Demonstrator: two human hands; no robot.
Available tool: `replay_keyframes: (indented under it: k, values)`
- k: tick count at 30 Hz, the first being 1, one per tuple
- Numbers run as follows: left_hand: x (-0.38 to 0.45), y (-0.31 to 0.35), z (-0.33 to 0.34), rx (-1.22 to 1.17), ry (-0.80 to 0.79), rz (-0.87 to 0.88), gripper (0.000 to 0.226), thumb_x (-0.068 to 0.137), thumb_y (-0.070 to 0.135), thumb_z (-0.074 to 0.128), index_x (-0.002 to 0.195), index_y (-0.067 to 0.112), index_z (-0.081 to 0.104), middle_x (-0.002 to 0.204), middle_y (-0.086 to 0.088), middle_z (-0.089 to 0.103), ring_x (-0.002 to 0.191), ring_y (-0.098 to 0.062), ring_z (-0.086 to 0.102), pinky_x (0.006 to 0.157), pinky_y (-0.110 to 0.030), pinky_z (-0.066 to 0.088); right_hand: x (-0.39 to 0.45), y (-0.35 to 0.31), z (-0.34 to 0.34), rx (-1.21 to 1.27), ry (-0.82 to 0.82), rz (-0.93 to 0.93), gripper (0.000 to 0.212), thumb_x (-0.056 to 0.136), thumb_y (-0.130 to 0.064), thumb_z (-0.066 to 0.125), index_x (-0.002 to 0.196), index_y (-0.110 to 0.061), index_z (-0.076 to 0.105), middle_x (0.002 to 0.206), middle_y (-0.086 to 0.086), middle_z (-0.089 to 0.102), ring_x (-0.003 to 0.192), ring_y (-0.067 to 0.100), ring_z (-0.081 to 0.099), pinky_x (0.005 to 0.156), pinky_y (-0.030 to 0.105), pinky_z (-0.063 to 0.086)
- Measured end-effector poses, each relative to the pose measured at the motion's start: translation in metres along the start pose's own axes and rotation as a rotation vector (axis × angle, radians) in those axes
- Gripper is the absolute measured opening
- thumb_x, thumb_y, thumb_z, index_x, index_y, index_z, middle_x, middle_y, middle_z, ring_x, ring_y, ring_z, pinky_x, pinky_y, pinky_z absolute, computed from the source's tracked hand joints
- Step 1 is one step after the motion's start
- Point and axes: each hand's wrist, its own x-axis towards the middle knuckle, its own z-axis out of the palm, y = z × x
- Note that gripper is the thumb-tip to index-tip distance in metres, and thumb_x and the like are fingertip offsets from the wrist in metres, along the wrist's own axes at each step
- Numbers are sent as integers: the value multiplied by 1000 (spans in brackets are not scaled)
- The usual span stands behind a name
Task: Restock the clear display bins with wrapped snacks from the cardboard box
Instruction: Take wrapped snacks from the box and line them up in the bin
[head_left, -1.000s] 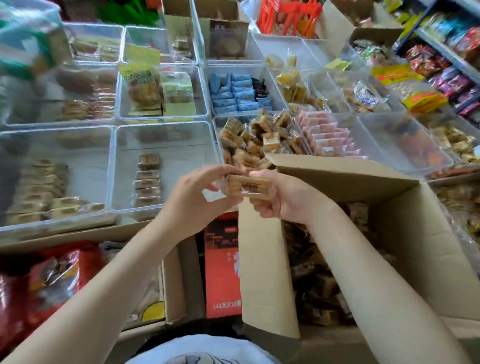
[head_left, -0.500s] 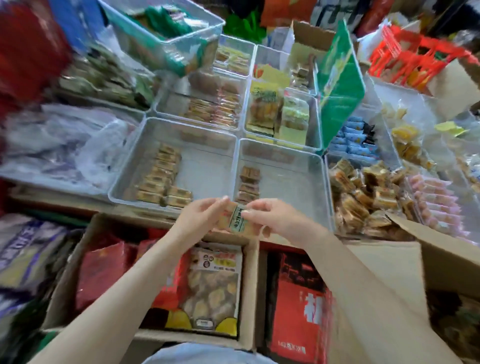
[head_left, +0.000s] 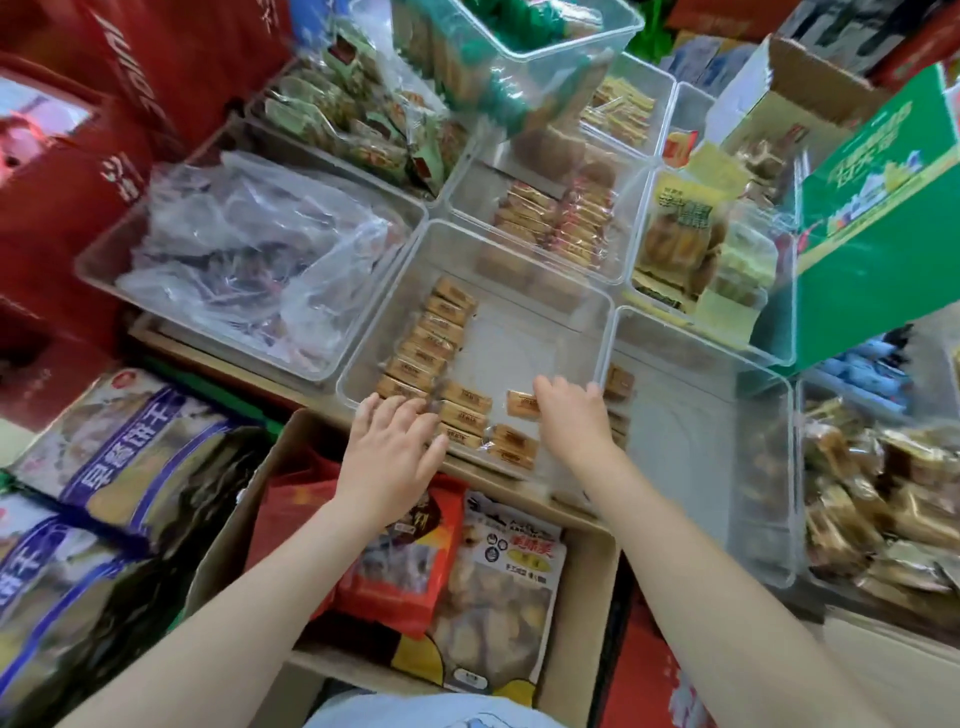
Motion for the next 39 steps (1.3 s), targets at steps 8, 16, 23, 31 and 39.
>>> replay_keyframes:
  k: [8,16,23,31,39]
  values:
    - [-2,1,8,-6,63,7,51,99,44,34,122,14,69,138,-9,59,133,-32,47,119,-50,17,30,-15,27,-110,-282,-77,28,106,-18,37,119,-22,61,109,5,64,104,28,60,85,39,40]
    - [-3,-1,9,8,51,15,55,101,46,28,129,15,65,145,-7,54,139,-30,41,121,-48,11,23,-30,27,-23,-279,28,34,100,-8,39,128,-9,60,127,12,52,122,29,47,102,39,39]
    - [-2,7,-5,17,-91,-64,77,93,58,5,142,21,52,158,1,38,151,-21,20,122,-41,-8,-59,16,-14,512,-105,-73,33,104,-32,43,128,-17,60,115,2,56,106,19,54,90,35,46]
    - [-56,167,-17,-166,-253,255,86,81,66,22,145,16,51,157,-6,40,147,-24,32,120,-39,21,-201,140,-16,777,324,34,19,100,-19,54,100,-13,73,88,-3,65,78,7,53,71,23,36]
    - [-147,378,3,-327,-354,730,73,90,64,32,155,29,33,163,9,27,148,-12,23,121,-26,13,-369,276,11,792,755,462,26,97,-10,53,120,-16,65,87,-8,52,72,8,50,70,14,41]
